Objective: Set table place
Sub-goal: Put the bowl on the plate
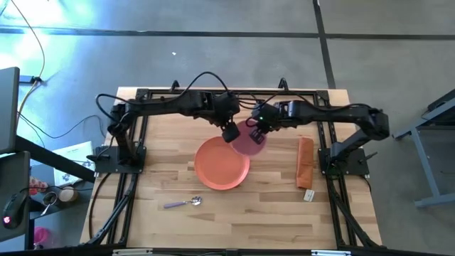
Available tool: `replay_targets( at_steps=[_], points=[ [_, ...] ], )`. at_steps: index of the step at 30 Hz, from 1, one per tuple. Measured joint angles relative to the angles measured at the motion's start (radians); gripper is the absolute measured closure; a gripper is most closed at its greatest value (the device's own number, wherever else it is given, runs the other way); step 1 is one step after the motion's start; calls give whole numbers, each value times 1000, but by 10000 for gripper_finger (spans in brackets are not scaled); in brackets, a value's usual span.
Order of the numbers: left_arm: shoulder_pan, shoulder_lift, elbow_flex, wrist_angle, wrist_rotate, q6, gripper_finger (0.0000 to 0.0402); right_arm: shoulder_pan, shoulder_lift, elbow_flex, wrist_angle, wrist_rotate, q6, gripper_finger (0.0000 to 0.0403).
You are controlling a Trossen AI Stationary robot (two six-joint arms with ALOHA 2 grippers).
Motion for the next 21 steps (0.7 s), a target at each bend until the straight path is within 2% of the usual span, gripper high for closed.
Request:
replay_targets(
  at_steps=[6,9,13,17,21],
  points=[
    [0,17,1,18,11,-5,167,0,-24,0,14,-3,7,403],
    [0,29,2,32,-14,-7,168,0,-37,0,41,-3,1,403],
    [0,48,4,61,-26,-8,190,1,-54,0,94,-5,-1,403],
    [0,52,1,43,-56,-11,251,4,-61,0,102,-10,-7,403],
    [0,46,1,32,-89,-6,371,4,-63,0,104,-46,0,403]
  ],
)
